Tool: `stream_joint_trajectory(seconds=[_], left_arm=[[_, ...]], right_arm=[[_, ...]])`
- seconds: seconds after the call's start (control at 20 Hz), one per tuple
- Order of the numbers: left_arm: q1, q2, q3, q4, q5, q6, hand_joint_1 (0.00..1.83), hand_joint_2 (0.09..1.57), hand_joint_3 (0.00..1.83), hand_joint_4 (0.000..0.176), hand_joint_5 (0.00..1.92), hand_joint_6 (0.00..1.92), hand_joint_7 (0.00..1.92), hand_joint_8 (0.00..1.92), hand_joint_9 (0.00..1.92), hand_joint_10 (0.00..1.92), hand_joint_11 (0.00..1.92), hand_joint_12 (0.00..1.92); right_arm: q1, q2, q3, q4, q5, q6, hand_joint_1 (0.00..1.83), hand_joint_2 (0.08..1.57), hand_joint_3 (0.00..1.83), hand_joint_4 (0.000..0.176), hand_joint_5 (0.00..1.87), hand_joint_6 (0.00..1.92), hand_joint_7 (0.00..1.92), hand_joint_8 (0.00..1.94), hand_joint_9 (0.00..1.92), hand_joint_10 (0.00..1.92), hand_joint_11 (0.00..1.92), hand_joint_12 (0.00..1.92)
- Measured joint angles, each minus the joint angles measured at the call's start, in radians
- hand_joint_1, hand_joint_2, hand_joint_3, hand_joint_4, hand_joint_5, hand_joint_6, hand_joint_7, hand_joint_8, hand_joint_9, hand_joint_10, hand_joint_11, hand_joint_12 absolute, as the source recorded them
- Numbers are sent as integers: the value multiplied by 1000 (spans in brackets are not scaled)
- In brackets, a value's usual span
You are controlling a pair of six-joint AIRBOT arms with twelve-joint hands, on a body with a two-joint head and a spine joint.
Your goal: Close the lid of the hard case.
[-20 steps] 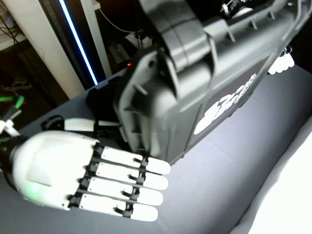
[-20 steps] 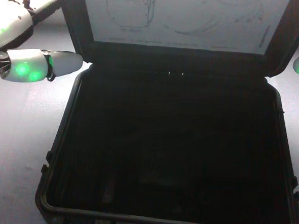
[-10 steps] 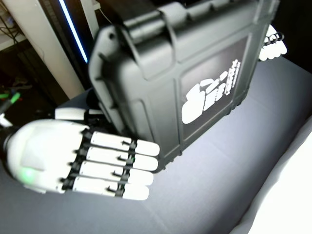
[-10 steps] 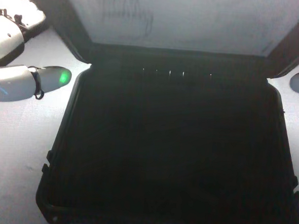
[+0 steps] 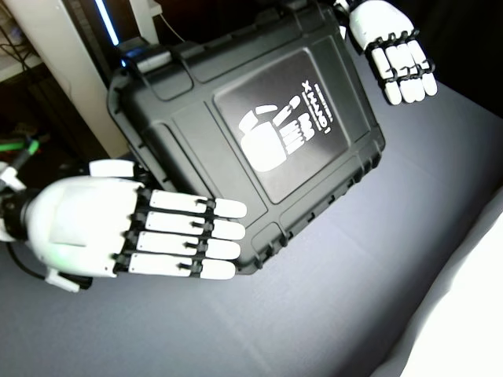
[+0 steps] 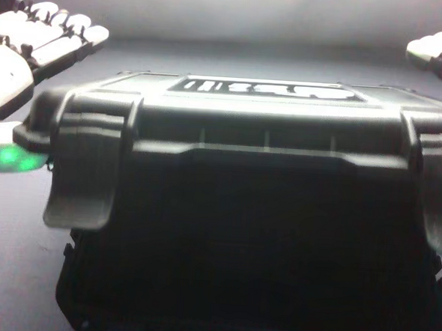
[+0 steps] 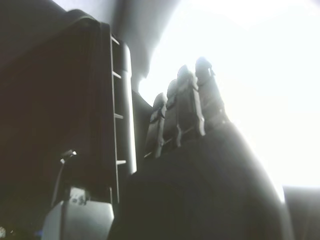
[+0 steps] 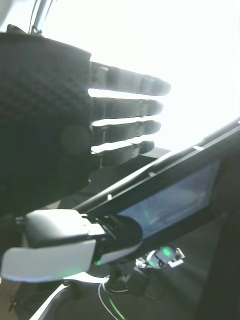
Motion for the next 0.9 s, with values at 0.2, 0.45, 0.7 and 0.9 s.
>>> stream_joint_trajectory(seconds=[0.2,0.45,0.7,0.9], left_arm=[[83,33,-38,-39,-51,-2,0,1264,17,0,20,7,28,8,53,5,0,0],[290,85,-111,-140,-188,-11,0,1273,9,0,25,8,21,6,27,0,17,8],[378,96,-133,-185,-339,-45,0,1262,3,0,33,7,42,10,57,11,0,0],[385,95,-144,-184,-398,-54,0,1311,20,0,45,9,64,13,69,10,14,6]], right_arm=[[-29,7,-12,3,6,0,165,1281,5,0,6,1,21,1,3,0,27,28],[-131,35,-49,56,39,-2,112,1293,6,0,28,6,41,4,16,5,17,28],[-291,89,-97,193,201,10,258,1266,0,0,17,0,3,0,0,0,0,0],[-329,94,-106,238,288,8,269,1289,5,0,12,3,2,1,11,4,30,14]])
